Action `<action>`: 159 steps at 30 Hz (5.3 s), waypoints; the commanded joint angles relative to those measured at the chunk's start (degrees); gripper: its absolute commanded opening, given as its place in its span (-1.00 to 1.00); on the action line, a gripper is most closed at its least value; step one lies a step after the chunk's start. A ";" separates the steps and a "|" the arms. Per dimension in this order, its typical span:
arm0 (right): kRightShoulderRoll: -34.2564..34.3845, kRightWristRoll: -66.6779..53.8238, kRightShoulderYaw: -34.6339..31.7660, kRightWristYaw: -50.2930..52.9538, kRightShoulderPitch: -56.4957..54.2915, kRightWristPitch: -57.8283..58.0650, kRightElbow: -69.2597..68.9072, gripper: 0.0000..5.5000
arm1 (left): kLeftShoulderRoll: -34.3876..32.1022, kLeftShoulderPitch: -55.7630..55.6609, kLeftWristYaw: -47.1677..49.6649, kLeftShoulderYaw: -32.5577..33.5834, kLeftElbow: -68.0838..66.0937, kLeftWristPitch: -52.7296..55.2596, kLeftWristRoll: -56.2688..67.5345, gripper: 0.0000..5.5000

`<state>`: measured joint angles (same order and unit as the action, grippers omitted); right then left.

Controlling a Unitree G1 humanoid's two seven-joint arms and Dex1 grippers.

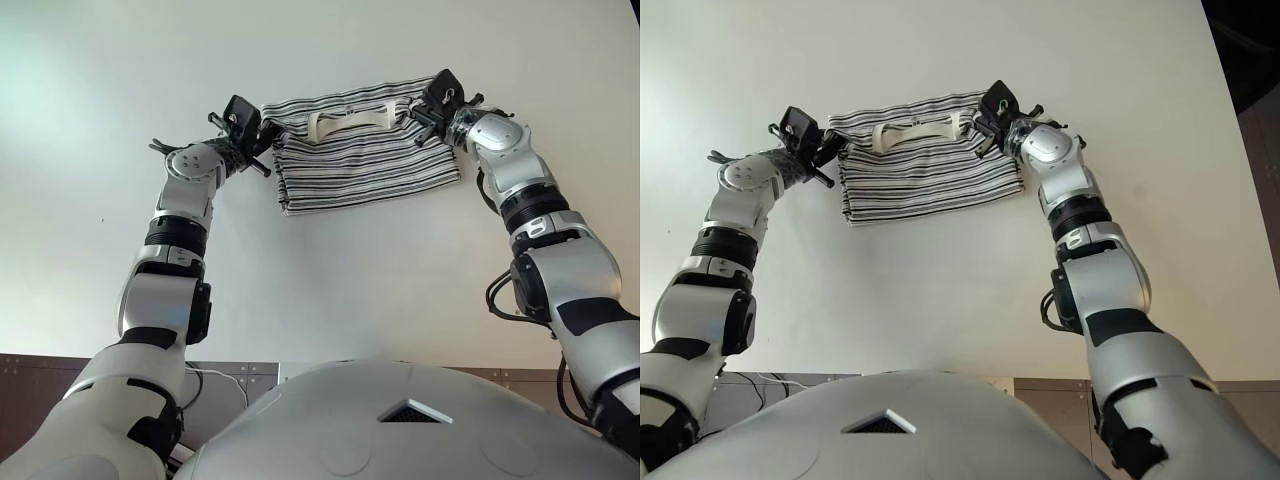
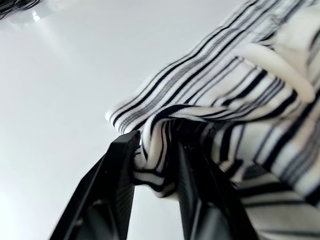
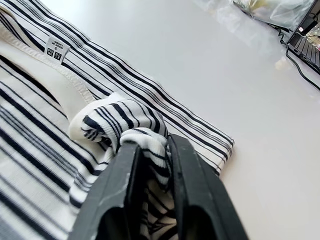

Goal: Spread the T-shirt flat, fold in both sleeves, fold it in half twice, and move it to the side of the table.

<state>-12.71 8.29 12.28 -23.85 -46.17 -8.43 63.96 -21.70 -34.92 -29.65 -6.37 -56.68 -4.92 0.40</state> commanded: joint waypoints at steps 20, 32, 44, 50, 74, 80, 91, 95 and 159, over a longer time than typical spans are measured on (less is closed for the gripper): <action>-11.81 11.79 5.14 -6.35 4.28 -16.56 -6.32 -0.17 | -0.25 7.18 8.95 12.18 16.79 2.91 3.83 0.31; -25.83 10.76 11.50 -24.22 29.10 -18.28 -37.73 -0.17 | 3.04 33.22 16.77 15.90 67.06 24.80 7.20 0.31; -14.73 -11.99 10.68 -24.37 43.11 29.04 -93.59 -0.17 | 1.71 44.88 18.24 17.46 83.93 33.45 4.99 0.31; -31.41 -5.04 0.50 -27.83 38.80 15.50 -79.79 -0.17 | -1.21 49.80 12.96 16.61 90.33 35.31 6.87 0.31; -20.80 0.38 12.79 -22.10 50.71 24.62 -97.40 -0.17 | -6.05 46.92 14.31 9.97 79.58 31.44 -5.63 0.31; -15.25 17.10 21.47 -6.85 49.49 17.67 -75.96 -0.17 | -3.21 44.31 15.09 8.24 77.25 30.67 -5.65 0.31; -23.46 17.06 11.41 -9.14 66.16 26.74 -92.74 -0.17 | -3.33 62.83 16.31 9.13 87.02 27.31 -9.79 0.31; -18.82 18.55 13.36 -6.64 66.53 29.69 -95.58 -0.17 | -6.14 65.03 14.55 10.21 89.59 19.48 -10.95 0.31; -34.38 30.48 -3.79 -2.05 85.58 -26.34 -86.03 -0.17 | -40.37 71.02 -21.59 14.67 69.44 -43.47 -9.75 0.57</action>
<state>-45.48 38.38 7.63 -23.30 41.82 -35.12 -24.38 -64.99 38.19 -54.18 9.97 15.99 -43.71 -5.17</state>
